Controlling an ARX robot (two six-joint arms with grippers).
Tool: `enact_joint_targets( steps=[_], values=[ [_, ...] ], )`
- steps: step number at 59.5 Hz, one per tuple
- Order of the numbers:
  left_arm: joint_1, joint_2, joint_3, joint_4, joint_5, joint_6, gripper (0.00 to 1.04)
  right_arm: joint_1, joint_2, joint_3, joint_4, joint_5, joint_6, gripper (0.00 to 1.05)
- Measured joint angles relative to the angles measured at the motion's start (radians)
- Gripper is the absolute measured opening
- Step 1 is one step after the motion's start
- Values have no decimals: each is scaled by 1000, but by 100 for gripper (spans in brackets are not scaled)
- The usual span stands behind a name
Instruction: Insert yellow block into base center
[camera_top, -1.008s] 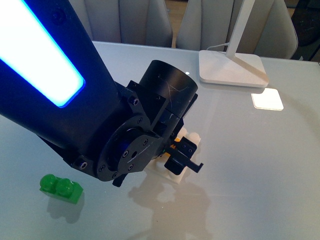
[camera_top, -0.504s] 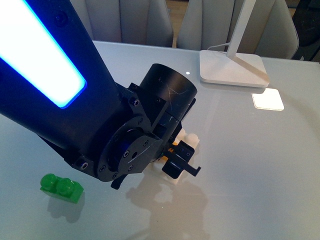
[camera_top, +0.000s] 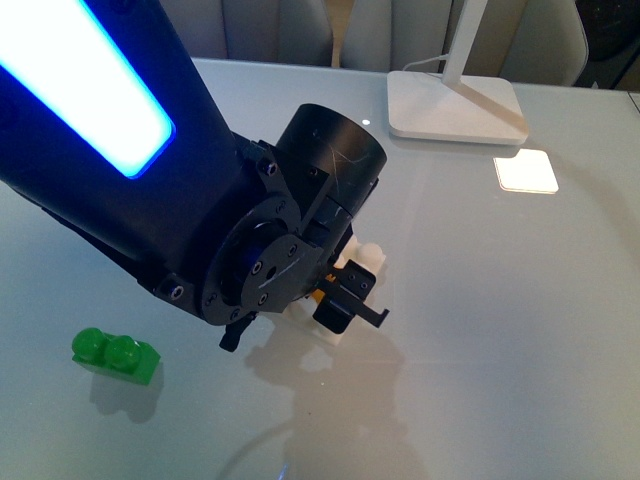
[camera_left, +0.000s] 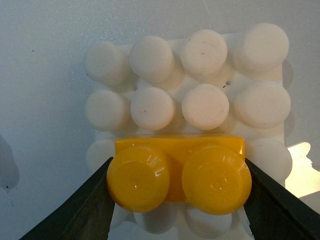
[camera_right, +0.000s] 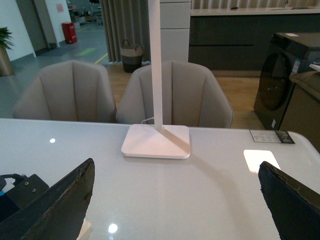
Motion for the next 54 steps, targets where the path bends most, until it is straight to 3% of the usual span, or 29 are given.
enact_joint_targets(
  steps=[32,46,54],
  values=[
    [0,27,43,-18,-6,-10,63,0,0,0,0,0,0,96],
    [8,27,34,-21,-10,-16,96,0,0,0,0,0,0,96],
    [16,0,14,-43,9,-15,97,0,0,0,0,0,0,96]
  ],
)
